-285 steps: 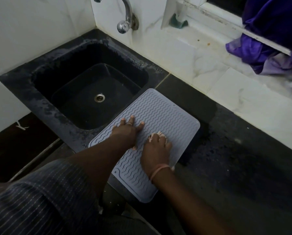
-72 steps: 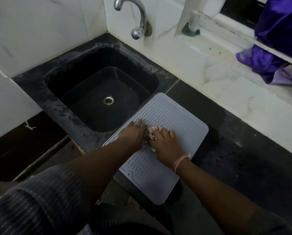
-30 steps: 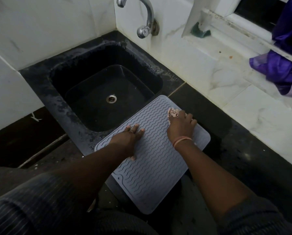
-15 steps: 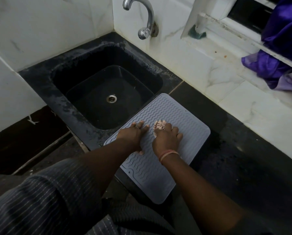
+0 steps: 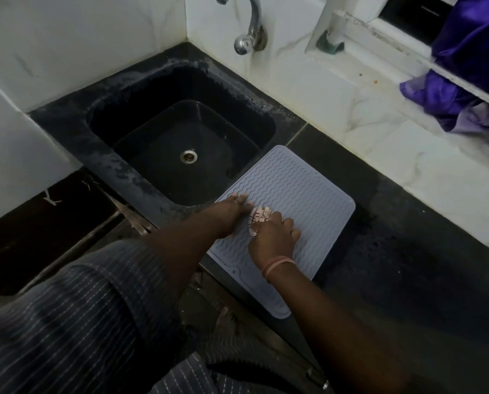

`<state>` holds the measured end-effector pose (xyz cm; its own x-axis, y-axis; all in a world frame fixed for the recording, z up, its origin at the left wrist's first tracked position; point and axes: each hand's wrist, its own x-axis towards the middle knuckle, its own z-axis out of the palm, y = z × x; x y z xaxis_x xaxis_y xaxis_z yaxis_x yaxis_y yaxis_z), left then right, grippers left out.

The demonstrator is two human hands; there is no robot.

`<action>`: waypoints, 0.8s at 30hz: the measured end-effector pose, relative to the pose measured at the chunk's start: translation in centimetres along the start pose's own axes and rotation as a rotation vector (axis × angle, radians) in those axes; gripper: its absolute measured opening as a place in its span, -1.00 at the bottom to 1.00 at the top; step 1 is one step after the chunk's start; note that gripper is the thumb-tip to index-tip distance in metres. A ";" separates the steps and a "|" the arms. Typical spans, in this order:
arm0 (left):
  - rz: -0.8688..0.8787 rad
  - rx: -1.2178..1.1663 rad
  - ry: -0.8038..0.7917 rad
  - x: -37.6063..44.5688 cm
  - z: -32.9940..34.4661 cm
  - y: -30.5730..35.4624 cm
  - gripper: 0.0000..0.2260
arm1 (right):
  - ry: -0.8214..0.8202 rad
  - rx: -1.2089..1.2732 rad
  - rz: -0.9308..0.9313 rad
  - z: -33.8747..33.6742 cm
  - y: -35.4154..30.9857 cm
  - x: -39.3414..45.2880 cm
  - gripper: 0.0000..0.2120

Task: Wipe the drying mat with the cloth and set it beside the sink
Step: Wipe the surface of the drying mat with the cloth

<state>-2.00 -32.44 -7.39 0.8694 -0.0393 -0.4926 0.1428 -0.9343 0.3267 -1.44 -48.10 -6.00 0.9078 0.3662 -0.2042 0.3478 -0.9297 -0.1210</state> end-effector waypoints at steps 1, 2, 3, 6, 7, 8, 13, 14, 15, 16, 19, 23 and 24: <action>0.005 -0.001 0.008 0.3 0.0 0.0 -0.18 | -0.005 0.014 -0.003 0.1 -0.3 -0.7 -0.66; 0.000 0.004 0.011 0.5 0.1 -0.2 -0.18 | -0.016 0.017 -0.011 0.2 -0.6 -1.5 -0.67; -0.001 0.018 0.011 0.7 0.3 -0.4 -0.17 | -0.024 -0.002 -0.022 0.4 -0.9 -2.3 -0.67; 0.007 -0.024 0.085 0.6 0.6 -0.7 -0.29 | -0.043 -0.076 -0.068 1.3 -1.8 -4.5 -0.63; 0.009 -0.063 0.130 0.6 0.6 -0.8 -0.37 | -0.050 -0.087 -0.084 1.6 -2.0 -5.1 -0.62; 0.011 -0.079 0.147 0.4 0.7 -0.9 -0.42 | -0.058 -0.091 -0.109 2.0 -2.2 -5.6 -0.60; 0.087 -0.150 0.261 -1.2 1.4 -1.9 -0.53 | -0.149 -0.015 -0.206 1.7 -2.0 -6.4 -0.69; 0.081 -0.205 0.330 -1.8 1.6 -2.2 -0.58 | -0.184 0.073 -0.191 1.3 -1.6 -5.9 -0.76; 0.041 -0.260 0.419 -2.4 2.0 -2.8 -0.62 | -0.224 0.227 -0.150 0.7 -1.1 -5.2 -0.80; -0.024 -0.295 0.495 -3.1 2.2 -3.2 -0.65 | -0.259 0.461 -0.076 0.1 -0.6 -4.4 -0.83; -0.172 -0.299 0.544 -5.2 2.8 -4.1 -0.71 | -0.122 0.910 0.164 -1.2 1.2 -1.7 -0.88; -0.176 -0.316 0.533 -6.7 3.9 -3.9 -0.80 | 0.242 0.578 0.107 -1.7 1.7 0.3 -0.68; -0.183 -0.330 0.507 -6.9 4.2 -3.7 -0.80 | 0.271 0.520 0.029 -1.7 1.3 0.4 -0.64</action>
<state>-10.54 -30.20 -8.59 0.9216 0.3590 -0.1474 0.3785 -0.7480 0.5452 -0.27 -49.25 -4.58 0.9665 0.2544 0.0329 0.2237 -0.7731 -0.5936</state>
